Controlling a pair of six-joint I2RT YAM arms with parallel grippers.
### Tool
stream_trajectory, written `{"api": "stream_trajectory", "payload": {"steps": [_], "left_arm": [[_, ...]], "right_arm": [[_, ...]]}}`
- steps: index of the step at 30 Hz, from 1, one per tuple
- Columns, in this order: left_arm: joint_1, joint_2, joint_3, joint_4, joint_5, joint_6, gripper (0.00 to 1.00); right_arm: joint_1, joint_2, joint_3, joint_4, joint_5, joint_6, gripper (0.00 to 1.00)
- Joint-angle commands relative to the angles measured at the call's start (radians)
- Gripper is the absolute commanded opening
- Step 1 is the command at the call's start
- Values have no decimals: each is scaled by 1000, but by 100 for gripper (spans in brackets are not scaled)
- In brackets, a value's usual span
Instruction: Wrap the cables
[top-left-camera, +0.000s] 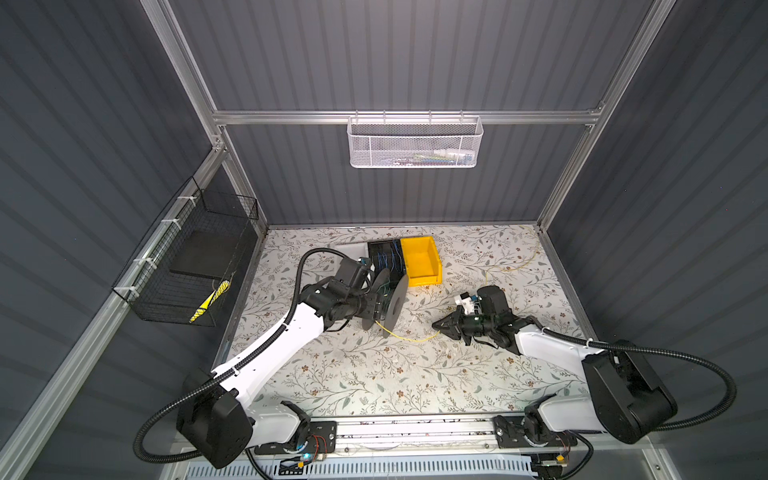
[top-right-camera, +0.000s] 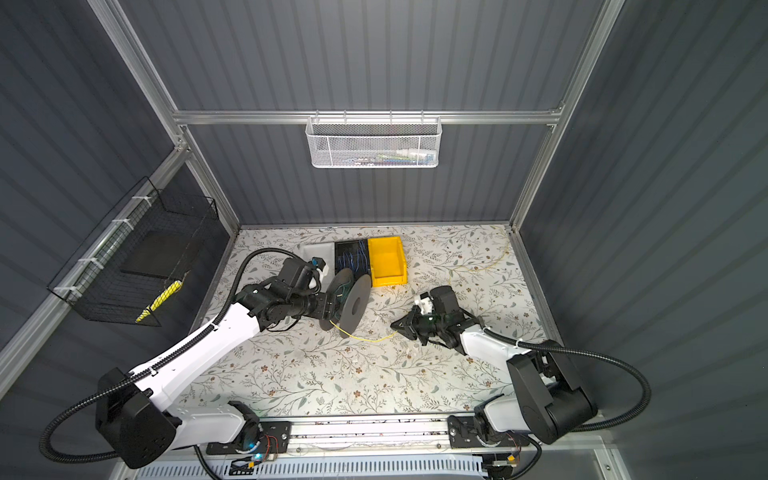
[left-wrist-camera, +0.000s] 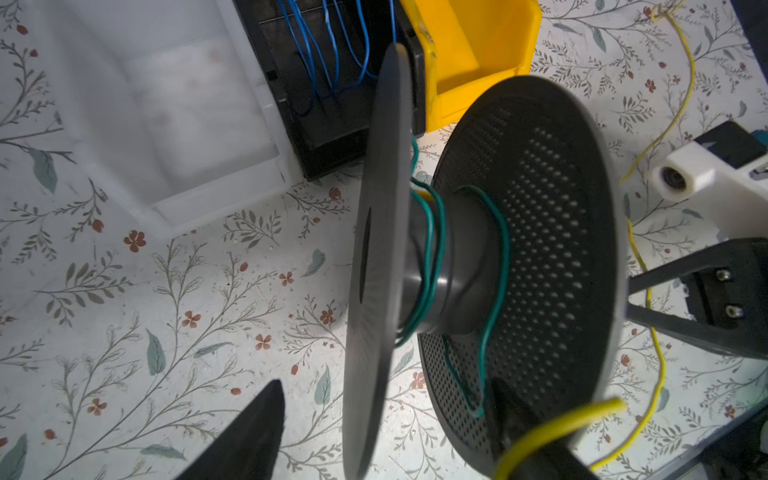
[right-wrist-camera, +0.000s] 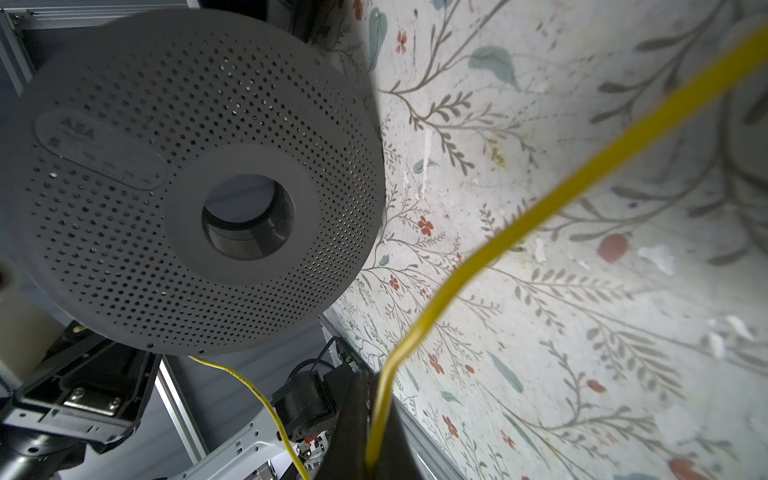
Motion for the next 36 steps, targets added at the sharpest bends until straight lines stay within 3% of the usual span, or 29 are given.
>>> {"api": "stream_trajectory", "payload": {"steps": [1, 9, 20, 36], "left_arm": [[10, -27, -12, 84, 127, 36, 78], [15, -34, 0, 85, 179, 69, 83], [27, -39, -23, 94, 163, 78, 73], [60, -49, -18, 61, 167, 77, 72]], "right_arm": [[-11, 7, 21, -28, -23, -3, 0], [-20, 22, 42, -69, -41, -13, 0], [-28, 54, 71, -72, -67, -5, 0], [-42, 40, 71, -109, -64, -31, 0]]}}
